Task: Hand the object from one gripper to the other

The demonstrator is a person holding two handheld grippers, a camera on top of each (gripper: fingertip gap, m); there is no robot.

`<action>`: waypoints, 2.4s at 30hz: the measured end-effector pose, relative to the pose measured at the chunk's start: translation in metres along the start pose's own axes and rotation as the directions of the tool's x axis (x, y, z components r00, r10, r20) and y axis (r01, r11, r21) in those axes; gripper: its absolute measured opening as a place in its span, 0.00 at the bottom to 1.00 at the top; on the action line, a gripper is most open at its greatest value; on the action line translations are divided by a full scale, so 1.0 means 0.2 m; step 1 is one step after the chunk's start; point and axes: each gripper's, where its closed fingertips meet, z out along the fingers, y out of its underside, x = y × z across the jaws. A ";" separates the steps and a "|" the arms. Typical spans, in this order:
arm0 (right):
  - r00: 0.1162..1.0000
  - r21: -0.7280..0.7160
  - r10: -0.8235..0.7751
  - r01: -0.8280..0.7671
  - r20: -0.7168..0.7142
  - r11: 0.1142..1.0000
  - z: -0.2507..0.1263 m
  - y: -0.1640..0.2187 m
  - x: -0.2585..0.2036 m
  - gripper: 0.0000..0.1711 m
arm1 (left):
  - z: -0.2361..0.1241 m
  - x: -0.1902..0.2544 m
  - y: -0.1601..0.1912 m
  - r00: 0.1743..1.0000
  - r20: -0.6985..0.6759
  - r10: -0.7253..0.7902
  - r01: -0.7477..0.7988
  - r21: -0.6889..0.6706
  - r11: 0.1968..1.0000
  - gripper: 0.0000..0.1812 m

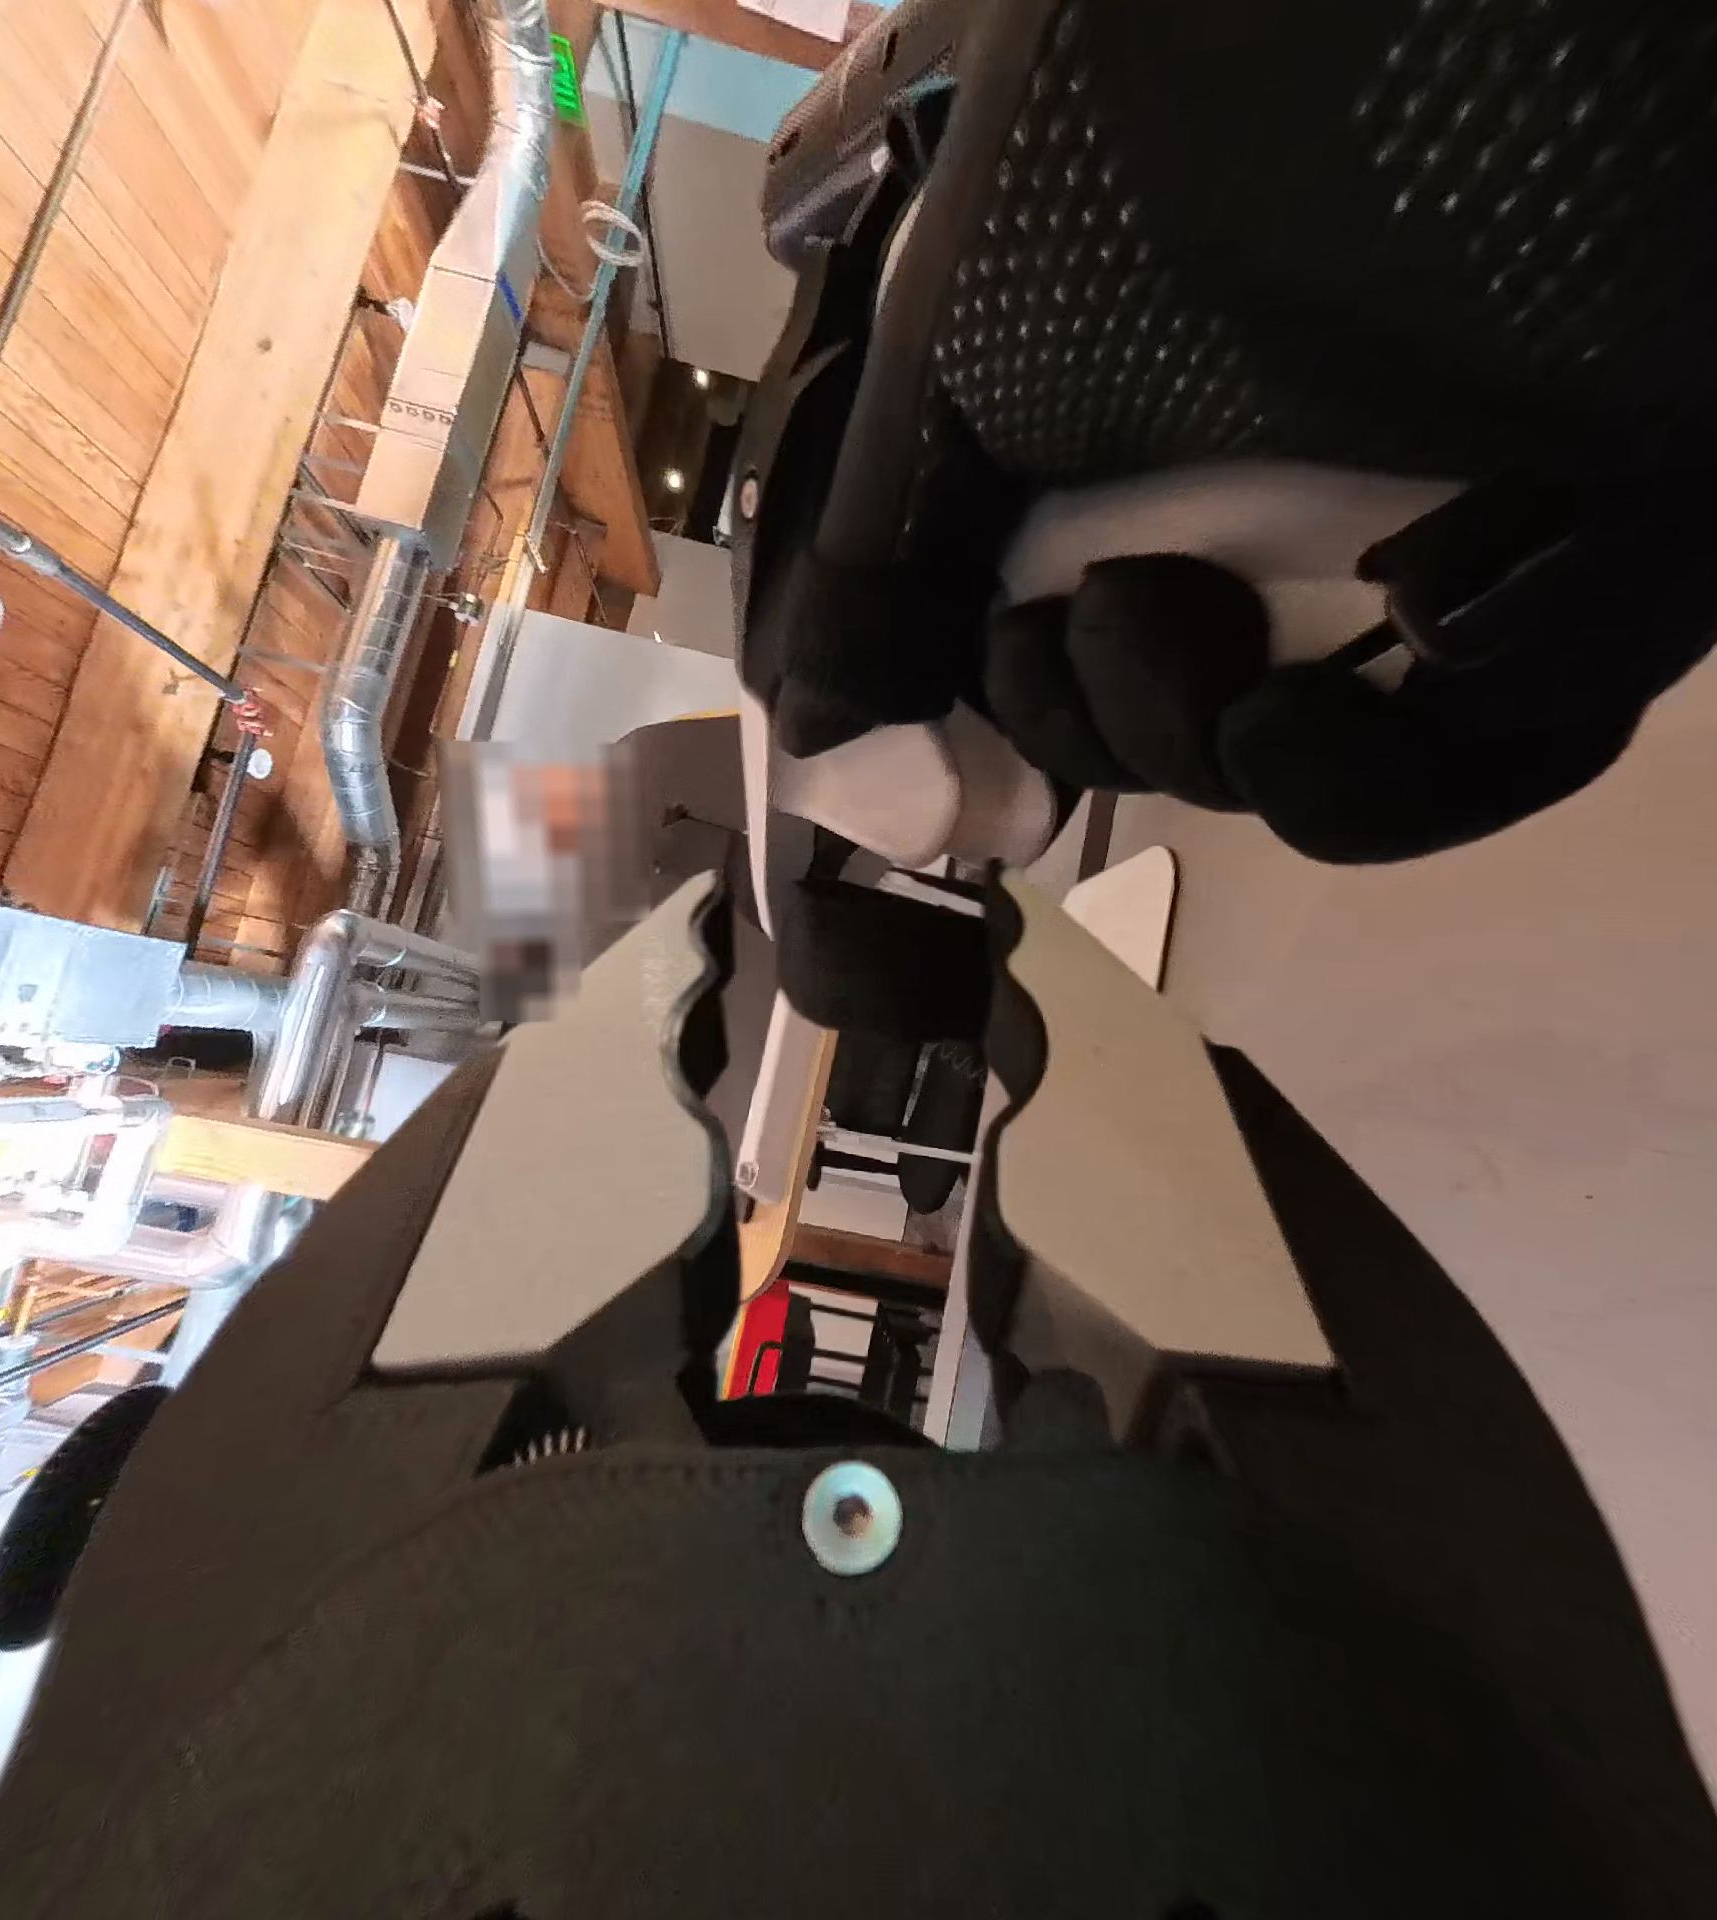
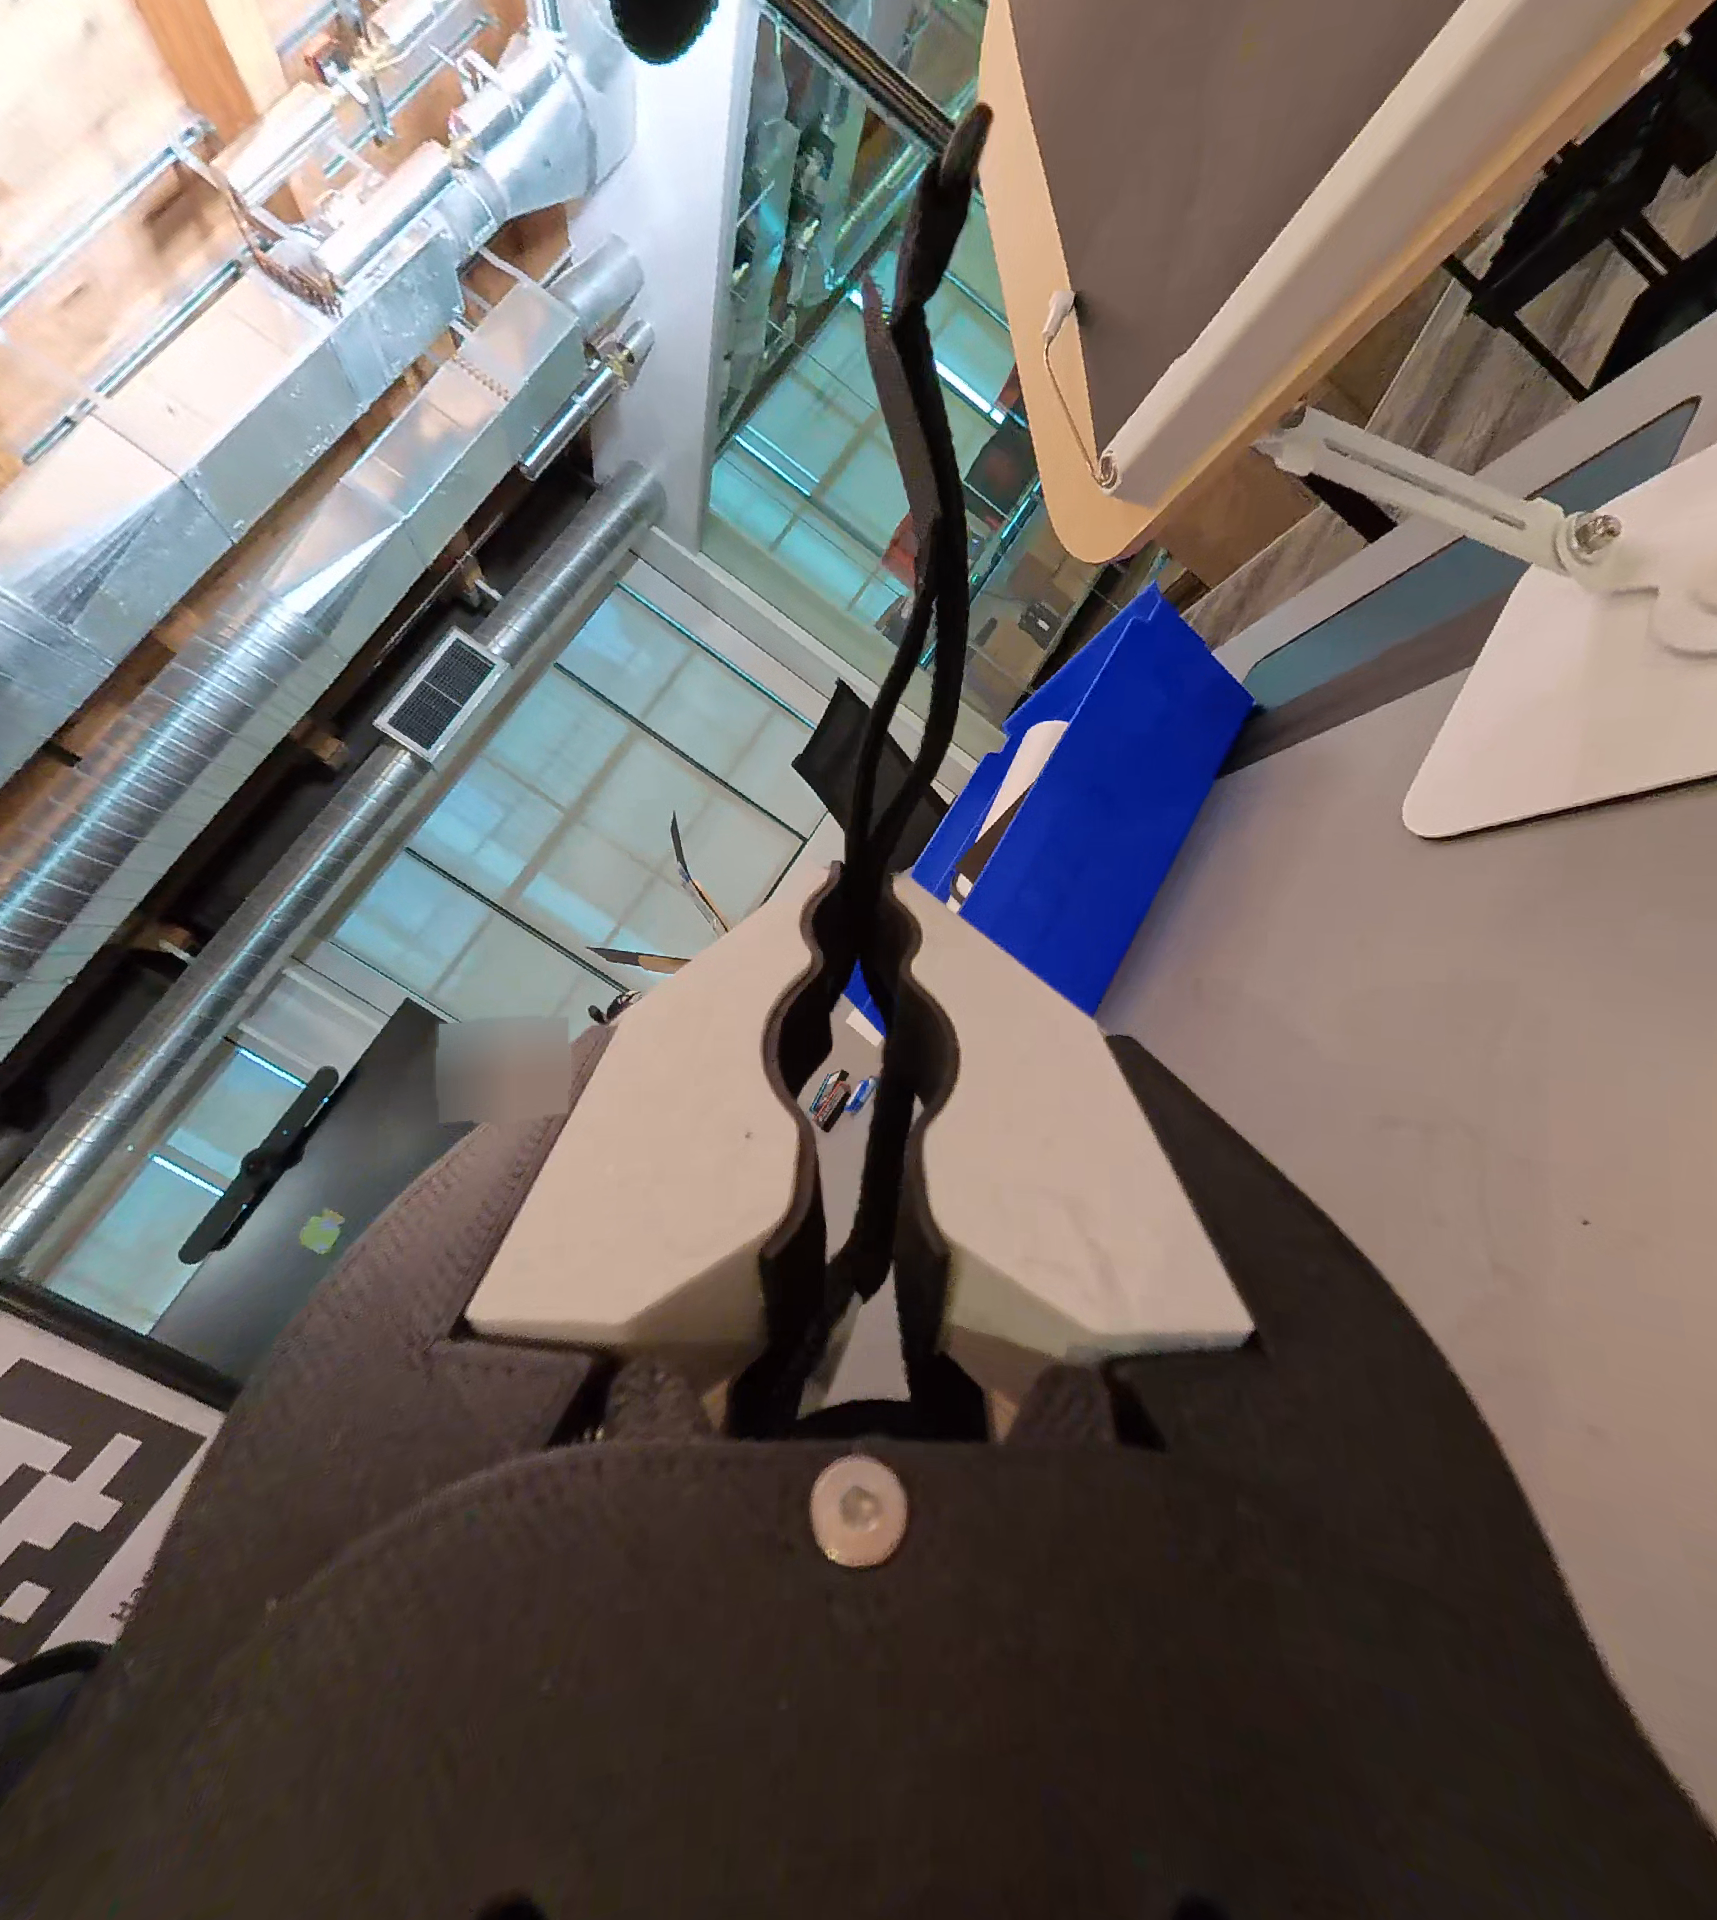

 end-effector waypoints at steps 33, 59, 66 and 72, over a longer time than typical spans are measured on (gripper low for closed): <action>0.999 -0.022 -0.012 0.012 -0.029 1.000 -0.03 -0.02 0.01 0.01 | 0.02 0.09 0.06 0.995 -0.080 0.057 -0.058 -0.014 0.998 0.28; 0.870 -0.221 -0.353 0.441 0.345 0.870 -0.12 0.17 -0.28 0.31 | -0.20 -0.21 -0.02 0.546 -0.713 -0.440 0.593 -0.041 0.804 0.02; 0.776 -0.247 -0.479 0.600 0.410 0.761 -0.15 0.25 -0.34 0.48 | -0.27 -0.23 -0.06 0.364 -0.816 -0.449 0.689 -0.089 0.720 0.01; 0.707 -0.267 -0.561 0.694 0.432 0.669 -0.14 0.32 -0.35 0.37 | -0.32 -0.18 -0.10 0.184 -0.894 -0.409 0.705 -0.170 0.688 0.02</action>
